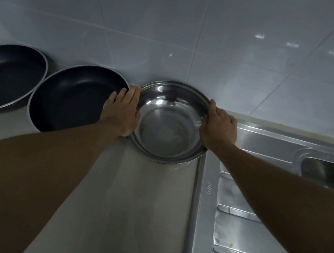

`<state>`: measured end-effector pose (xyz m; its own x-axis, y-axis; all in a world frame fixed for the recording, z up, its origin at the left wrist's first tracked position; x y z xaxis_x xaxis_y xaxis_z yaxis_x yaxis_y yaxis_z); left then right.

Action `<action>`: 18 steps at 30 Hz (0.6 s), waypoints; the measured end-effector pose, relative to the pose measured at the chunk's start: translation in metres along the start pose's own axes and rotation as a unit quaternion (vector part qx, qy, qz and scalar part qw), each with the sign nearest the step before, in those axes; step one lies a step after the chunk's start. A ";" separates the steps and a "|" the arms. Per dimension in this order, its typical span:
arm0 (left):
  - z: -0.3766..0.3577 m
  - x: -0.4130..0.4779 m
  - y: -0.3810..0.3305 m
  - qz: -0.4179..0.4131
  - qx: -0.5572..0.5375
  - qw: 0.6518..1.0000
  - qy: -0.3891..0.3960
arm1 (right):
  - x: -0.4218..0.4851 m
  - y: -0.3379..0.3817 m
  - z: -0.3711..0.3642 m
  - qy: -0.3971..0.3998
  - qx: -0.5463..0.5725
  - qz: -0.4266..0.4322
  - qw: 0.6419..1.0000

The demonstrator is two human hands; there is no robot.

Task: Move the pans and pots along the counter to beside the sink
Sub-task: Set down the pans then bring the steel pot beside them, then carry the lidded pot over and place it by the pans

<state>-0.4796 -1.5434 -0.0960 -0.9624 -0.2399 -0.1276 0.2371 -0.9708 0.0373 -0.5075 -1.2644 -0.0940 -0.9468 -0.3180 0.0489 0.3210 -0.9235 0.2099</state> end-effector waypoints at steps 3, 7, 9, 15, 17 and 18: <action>0.001 0.001 -0.001 -0.004 -0.001 1.000 0.003 | 0.001 -0.001 -0.002 0.002 0.000 0.000 1.000; 0.009 0.004 -0.001 -0.013 -0.008 0.999 0.030 | 0.004 -0.002 -0.002 0.014 0.001 0.007 1.000; 0.014 0.004 -0.003 -0.019 -0.014 0.999 0.043 | 0.004 -0.003 -0.001 0.032 0.018 0.005 0.999; 0.045 -0.014 -0.017 -0.077 -0.010 0.997 -0.011 | -0.016 0.000 0.020 -0.011 0.074 0.018 0.997; 0.057 -0.026 -0.025 -0.086 -0.013 0.996 -0.019 | -0.029 0.003 0.032 -0.046 0.090 0.033 0.994; 0.062 -0.032 -0.029 -0.088 -0.014 0.996 -0.018 | -0.036 0.005 0.037 -0.050 0.095 0.037 0.993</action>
<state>-0.4636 -1.5074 -0.0318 -0.9934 -0.0662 -0.0939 0.0675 -0.9977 -0.0110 -0.4728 -1.2496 -0.0588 -0.9211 -0.3519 0.1668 0.3894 -0.8380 0.3822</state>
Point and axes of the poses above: each hand's wrist, its own x-axis towards the middle knuckle, its own z-axis out of the back of the hand, y = z × x, the point moved 3 cm from there along x, towards the middle knuckle, and after that the axes turned 13 degrees about z, right-handed, at the moved point
